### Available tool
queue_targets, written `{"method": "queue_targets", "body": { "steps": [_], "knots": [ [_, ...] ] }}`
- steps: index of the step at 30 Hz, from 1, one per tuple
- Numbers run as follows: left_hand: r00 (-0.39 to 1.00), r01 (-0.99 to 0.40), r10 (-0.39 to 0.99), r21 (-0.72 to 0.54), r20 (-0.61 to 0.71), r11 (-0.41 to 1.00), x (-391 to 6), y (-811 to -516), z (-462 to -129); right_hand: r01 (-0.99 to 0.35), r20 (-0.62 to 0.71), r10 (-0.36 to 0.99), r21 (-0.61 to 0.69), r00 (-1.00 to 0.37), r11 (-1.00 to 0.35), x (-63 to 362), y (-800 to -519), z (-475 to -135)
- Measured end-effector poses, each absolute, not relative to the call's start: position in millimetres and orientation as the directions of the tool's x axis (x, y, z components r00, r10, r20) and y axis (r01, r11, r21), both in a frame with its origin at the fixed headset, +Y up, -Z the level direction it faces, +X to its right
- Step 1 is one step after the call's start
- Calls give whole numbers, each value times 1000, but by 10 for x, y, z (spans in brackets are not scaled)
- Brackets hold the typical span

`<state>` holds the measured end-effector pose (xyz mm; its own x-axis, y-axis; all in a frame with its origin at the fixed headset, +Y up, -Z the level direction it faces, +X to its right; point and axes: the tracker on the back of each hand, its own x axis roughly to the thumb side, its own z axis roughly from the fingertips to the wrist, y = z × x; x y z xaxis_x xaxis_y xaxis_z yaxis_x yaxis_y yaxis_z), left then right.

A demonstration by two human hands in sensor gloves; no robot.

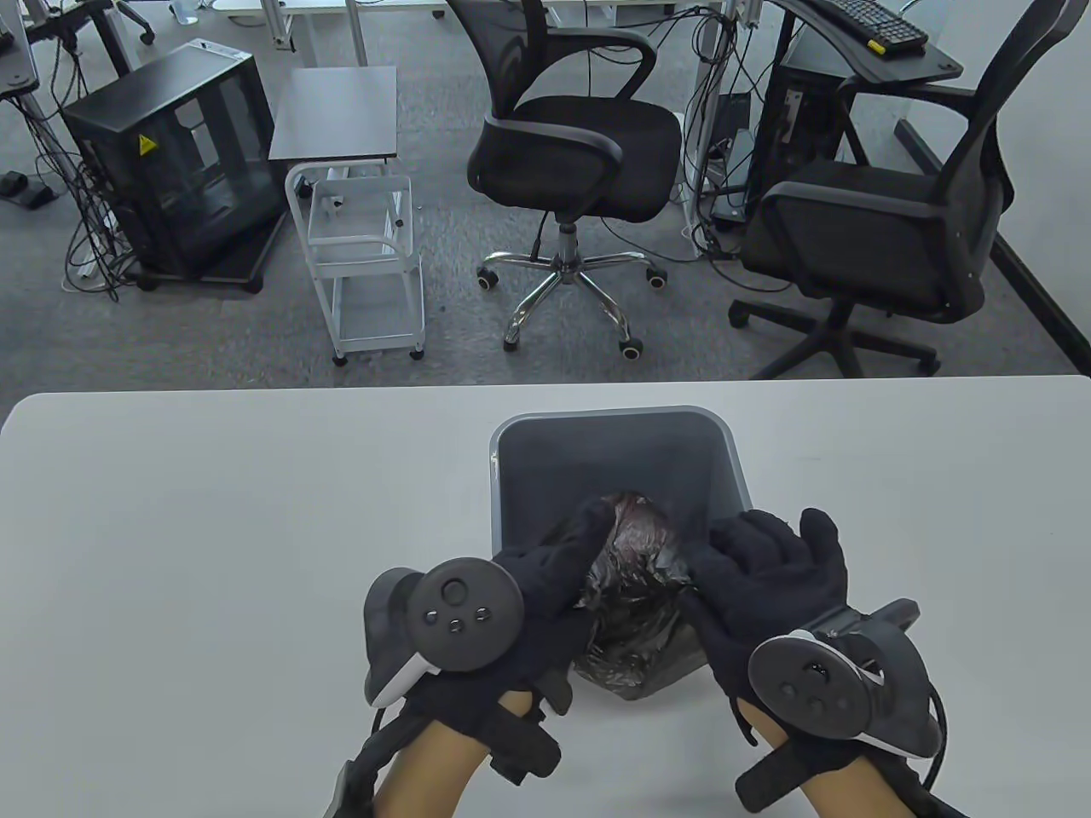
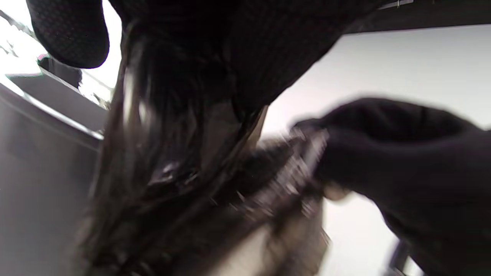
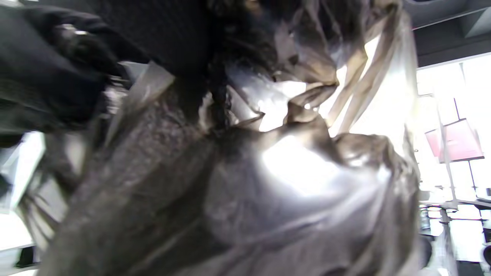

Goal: Twist garbage bag top to tighten it

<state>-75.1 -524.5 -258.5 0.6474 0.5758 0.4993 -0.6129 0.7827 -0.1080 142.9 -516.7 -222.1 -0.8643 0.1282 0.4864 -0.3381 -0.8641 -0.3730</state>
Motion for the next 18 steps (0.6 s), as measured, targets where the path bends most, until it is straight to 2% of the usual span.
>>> {"method": "queue_targets", "body": {
  "steps": [4,6,9,13,18],
  "knots": [
    [619,-600,595,-180,512,779,-553,-5239,-2635,-416,564,157,-368,-811,-832,1288,-5084,-2181],
    [629,-623,596,-135,499,771,-561,-5227,-2652,-437,558,189,-353,-808,-827,1304,-5065,-2179],
    [614,-652,619,-126,490,747,-585,-5233,-2669,-542,631,286,-257,-721,-800,1350,-5067,-2184],
    [618,-685,639,-83,458,723,-679,-5211,-2706,-678,674,399,-206,-621,-706,1534,-5082,-2154],
    [553,-775,732,-78,398,628,-867,-5147,-2812,-739,654,452,-254,-607,-624,1884,-5122,-2088]
  ]
}}
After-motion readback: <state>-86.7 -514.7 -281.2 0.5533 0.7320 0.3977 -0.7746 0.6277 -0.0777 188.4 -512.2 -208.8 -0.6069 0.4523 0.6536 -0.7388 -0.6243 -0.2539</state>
